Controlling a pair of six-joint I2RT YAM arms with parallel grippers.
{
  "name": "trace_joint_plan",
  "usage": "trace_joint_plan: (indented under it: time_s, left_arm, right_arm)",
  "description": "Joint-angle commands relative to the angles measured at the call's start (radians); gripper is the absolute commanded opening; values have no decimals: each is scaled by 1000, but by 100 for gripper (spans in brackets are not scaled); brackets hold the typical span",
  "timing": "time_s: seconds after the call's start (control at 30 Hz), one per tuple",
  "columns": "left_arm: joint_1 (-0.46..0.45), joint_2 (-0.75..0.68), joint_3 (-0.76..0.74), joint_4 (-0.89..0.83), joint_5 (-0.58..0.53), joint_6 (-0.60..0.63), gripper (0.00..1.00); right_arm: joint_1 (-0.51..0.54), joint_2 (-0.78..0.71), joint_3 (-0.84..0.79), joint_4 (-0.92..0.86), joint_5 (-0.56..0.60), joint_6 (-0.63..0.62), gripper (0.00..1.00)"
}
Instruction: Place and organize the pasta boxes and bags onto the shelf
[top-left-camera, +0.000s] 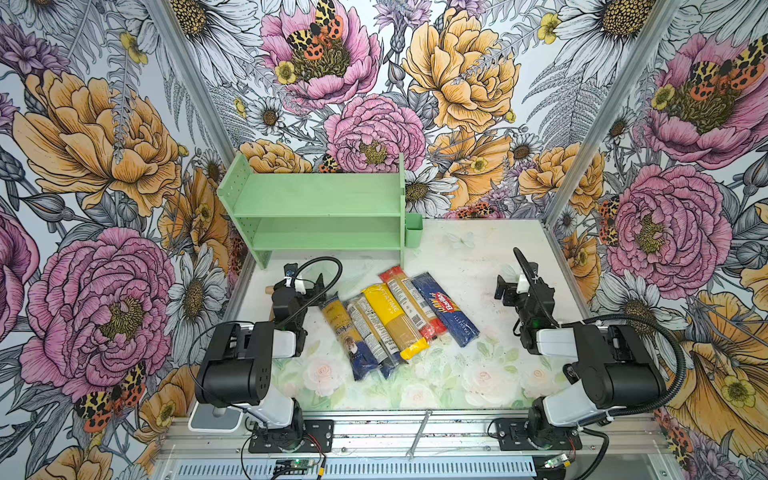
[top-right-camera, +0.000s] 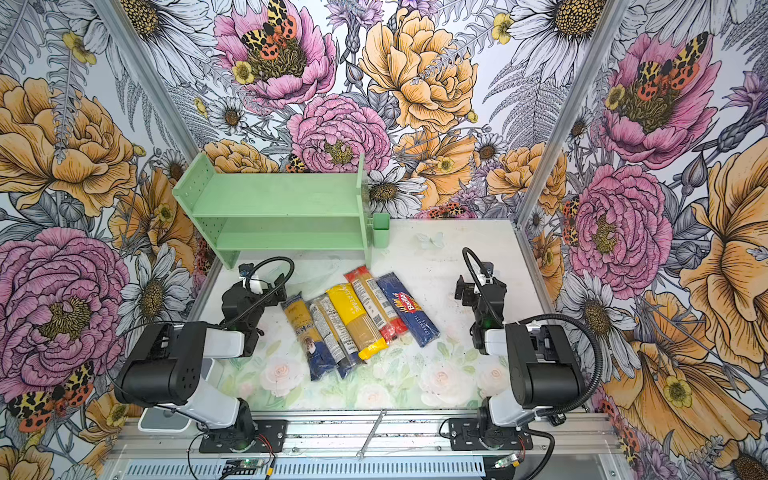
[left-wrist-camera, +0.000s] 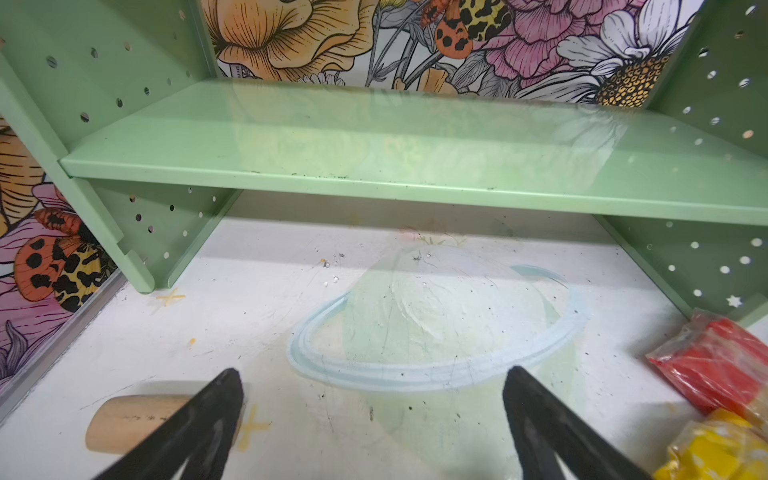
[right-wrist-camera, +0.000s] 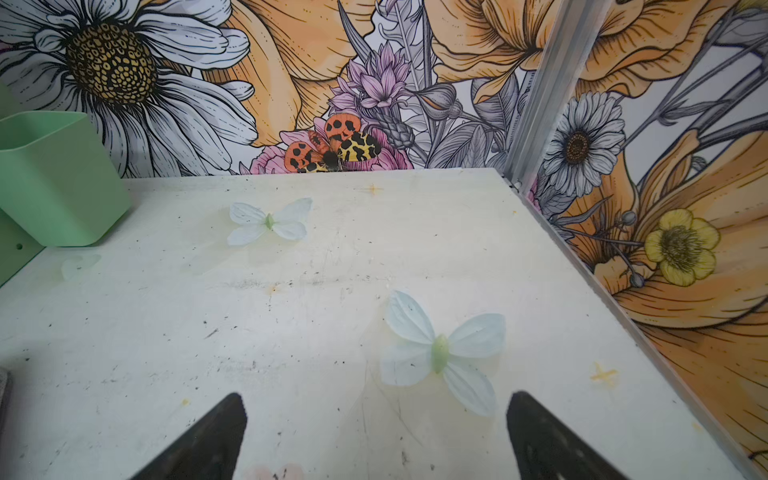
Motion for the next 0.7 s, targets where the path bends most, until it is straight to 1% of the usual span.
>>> trace_joint_plan:
  time_s: [0.0, 0.3, 0.4, 0.67]
  left_arm:
    - [3, -9, 4, 10, 11, -5, 99]
    - [3, -10, 5, 10, 11, -5, 99]
    - [3, -10, 5, 9, 11, -5, 99]
    - [4, -9, 4, 10, 10, -5, 99]
  right_arm:
    - [5, 9, 9, 17, 6, 1, 99]
    - [-3, 10, 13, 8, -6, 4, 100]
    - [12, 8, 3, 24, 23, -4, 100]
    - [13, 6, 1, 26, 26, -5, 99]
